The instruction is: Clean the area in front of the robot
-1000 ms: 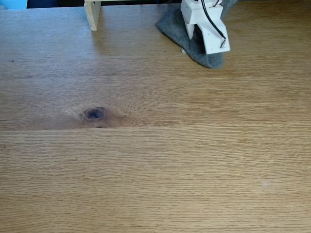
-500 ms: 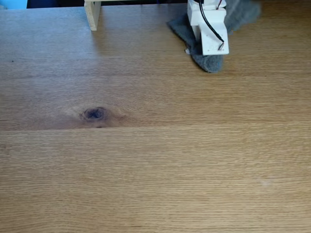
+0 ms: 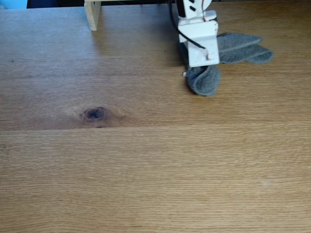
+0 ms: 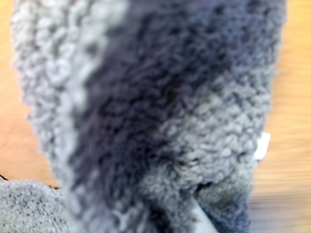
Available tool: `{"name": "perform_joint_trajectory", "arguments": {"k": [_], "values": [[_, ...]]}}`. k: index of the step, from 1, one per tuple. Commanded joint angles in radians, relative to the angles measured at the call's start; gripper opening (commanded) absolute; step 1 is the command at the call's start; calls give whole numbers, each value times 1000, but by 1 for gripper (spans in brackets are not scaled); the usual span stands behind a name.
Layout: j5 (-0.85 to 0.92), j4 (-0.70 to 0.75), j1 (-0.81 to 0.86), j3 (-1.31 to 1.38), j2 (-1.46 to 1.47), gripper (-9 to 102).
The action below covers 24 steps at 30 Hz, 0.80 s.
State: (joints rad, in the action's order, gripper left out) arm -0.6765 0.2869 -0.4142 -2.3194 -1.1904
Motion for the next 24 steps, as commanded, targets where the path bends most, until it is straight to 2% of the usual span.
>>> {"name": "perform_joint_trajectory", "arguments": {"k": [1, 6, 8, 11, 15, 18, 21, 24], "values": [[37, 137, 49, -2, -72, 0], [2, 425, -103, -2, -169, 0], [-18, 483, -181, -2, -201, 0], [-46, 489, -302, -2, -229, 0], [-74, 405, -433, 6, -230, 0], [-77, 249, -451, 11, -178, 0], [-71, 83, -391, 14, -92, 0], [-28, -77, -264, 14, -11, 0]]}}
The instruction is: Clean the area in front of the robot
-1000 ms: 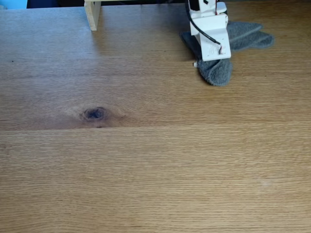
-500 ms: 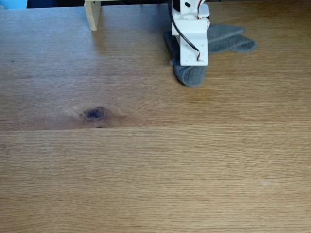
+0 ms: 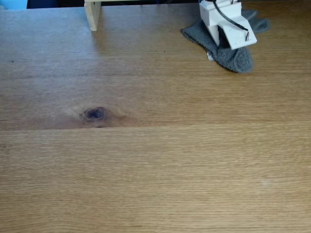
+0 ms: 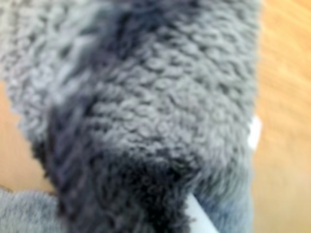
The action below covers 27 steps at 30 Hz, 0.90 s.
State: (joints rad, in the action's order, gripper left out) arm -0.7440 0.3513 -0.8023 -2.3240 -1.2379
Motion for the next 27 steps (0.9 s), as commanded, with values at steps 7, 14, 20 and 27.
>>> {"name": "perform_joint_trajectory", "arguments": {"k": [7, 14, 20, 27], "values": [[204, -121, 525, 18, 40, 0], [224, 333, 505, 3, -91, 0], [124, 449, 163, 3, -176, 0], [37, 204, -38, 18, -103, 0]]}}
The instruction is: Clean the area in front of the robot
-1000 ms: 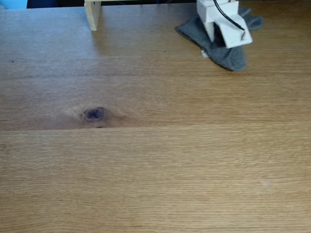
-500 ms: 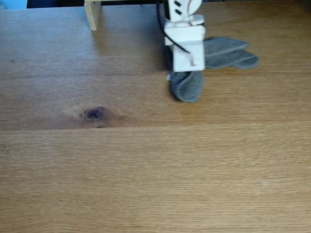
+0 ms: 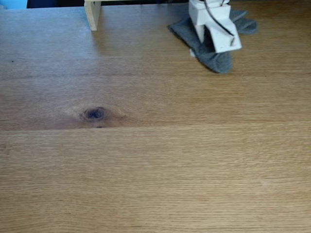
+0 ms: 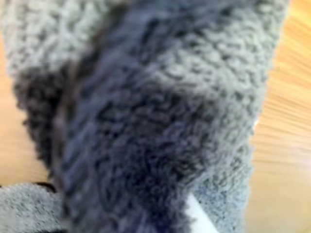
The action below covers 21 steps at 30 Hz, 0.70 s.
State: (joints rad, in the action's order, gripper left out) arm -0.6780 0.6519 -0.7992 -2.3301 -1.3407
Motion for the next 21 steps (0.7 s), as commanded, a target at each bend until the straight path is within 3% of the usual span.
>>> {"name": "perform_joint_trajectory", "arguments": {"k": [1, 6, 11, 16, 21], "values": [[-35, -140, -31, 25, 21, 0], [-17, -264, 167, 25, 124, 0], [46, -276, 443, 25, 155, 0], [104, -123, 644, 25, 109, 0], [163, 98, 664, 25, -107, 0]]}}
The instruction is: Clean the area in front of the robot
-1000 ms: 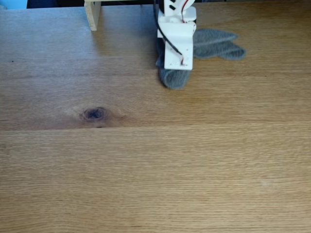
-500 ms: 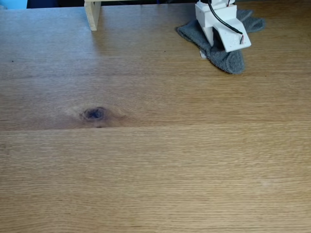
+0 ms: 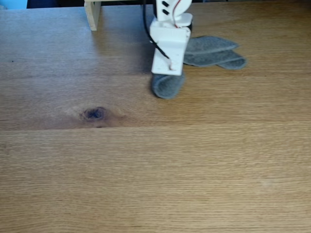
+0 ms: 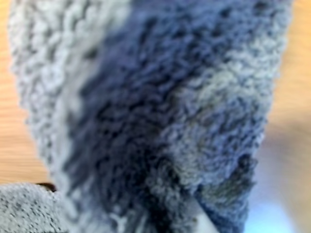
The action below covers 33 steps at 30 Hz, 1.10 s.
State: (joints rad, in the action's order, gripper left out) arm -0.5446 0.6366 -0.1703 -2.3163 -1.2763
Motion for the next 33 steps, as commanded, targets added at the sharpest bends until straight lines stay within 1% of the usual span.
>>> {"name": "perform_joint_trajectory", "arguments": {"k": [1, 3, 5, 8, 11, 15, 17, 23, 28, 33], "values": [[29, 156, 15, 11, -235, 0], [35, 198, -21, 11, -364, 0], [71, 207, -32, 12, -479, 0], [158, 167, 29, 12, -586, 0], [272, 112, 156, 12, -611, 0], [414, 14, 376, 12, -561, 0], [465, -21, 482, 12, -523, 0], [572, -64, 746, 12, -423, 0], [683, -63, 908, 12, -370, 0], [804, -80, 1005, 11, -327, 0]]}}
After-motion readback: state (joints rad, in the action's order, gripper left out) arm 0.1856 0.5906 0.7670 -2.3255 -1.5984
